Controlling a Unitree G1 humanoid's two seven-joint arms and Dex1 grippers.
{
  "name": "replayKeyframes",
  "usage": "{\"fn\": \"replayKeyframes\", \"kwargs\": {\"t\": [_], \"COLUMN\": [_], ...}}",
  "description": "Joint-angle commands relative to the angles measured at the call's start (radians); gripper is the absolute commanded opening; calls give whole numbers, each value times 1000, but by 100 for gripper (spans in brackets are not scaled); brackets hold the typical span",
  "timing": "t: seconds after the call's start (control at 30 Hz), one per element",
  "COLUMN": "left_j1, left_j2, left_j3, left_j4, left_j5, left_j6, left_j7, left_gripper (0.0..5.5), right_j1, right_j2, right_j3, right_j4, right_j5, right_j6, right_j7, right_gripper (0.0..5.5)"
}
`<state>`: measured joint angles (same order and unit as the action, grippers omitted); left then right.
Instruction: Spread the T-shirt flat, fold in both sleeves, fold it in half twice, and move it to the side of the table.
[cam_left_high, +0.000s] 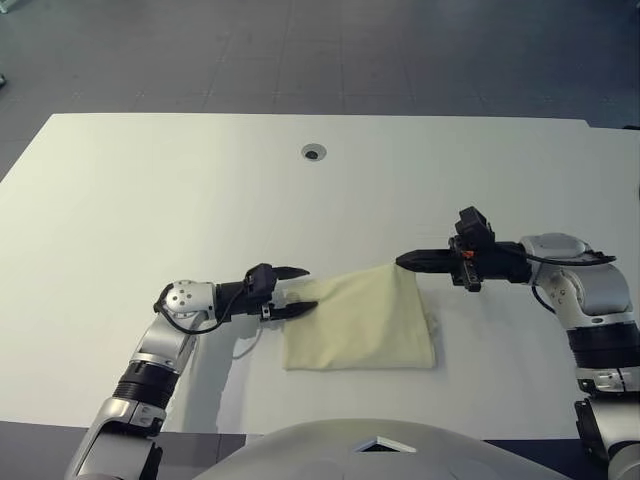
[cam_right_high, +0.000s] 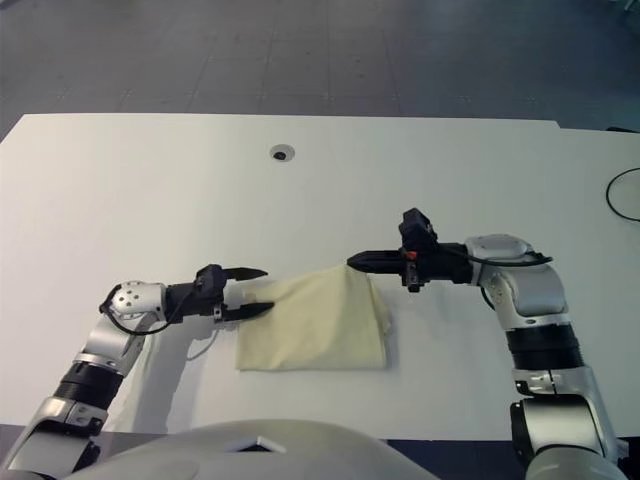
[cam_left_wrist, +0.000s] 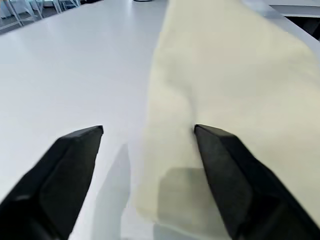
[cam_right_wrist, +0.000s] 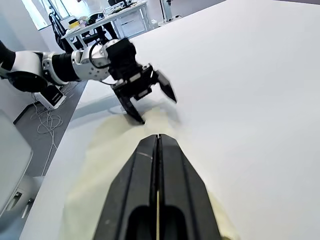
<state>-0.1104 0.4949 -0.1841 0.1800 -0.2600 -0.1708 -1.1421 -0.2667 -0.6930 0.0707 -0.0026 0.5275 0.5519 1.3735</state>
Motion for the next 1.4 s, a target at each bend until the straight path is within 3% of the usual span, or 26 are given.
{"fn": "replayKeyframes", "kwargs": {"t": [0.03, 0.27, 0.47, 0.6, 0.83, 1.0, 1.13, 1.3, 1.4], "left_j1": [-35, 3, 28, 41, 264, 365, 388, 382, 378], "left_j2": [23, 31, 43, 35, 92, 101, 97, 97, 97], "left_j3": [28, 39, 62, 131, 243, 267, 256, 241, 240], "left_j4": [-46, -115, -176, -282, -518, -656, -679, -663, -656], "left_j5": [-21, -34, -40, -95, -209, -239, -227, -210, -208], "left_j6": [26, 44, 43, 76, 112, 128, 131, 127, 126], "left_j7": [-2, -3, 20, 91, 106, 131, 148, 155, 157], "left_gripper": [409, 538, 540, 540, 540, 455, 516, 538, 540], "right_j1": [-14, -26, -32, -20, 39, 25, -44, -116, -149], "right_j2": [-23, -51, -69, -40, -3, 53, 127, 202, 216], "right_j3": [1, 14, -16, -59, 9, 135, 242, 334, 331], "right_j4": [11, 114, 163, 60, -109, -39, 140, 388, 511], "right_j5": [-36, -131, -155, -34, 87, 70, -17, -148, -197], "right_j6": [-15, -95, -150, -74, 64, 113, 87, 35, 29], "right_j7": [-26, -43, -53, -35, -24, 8, 19, 13, -33], "right_gripper": [0, 123, 215, 283, 172, 81, 2, 0, 49]}}
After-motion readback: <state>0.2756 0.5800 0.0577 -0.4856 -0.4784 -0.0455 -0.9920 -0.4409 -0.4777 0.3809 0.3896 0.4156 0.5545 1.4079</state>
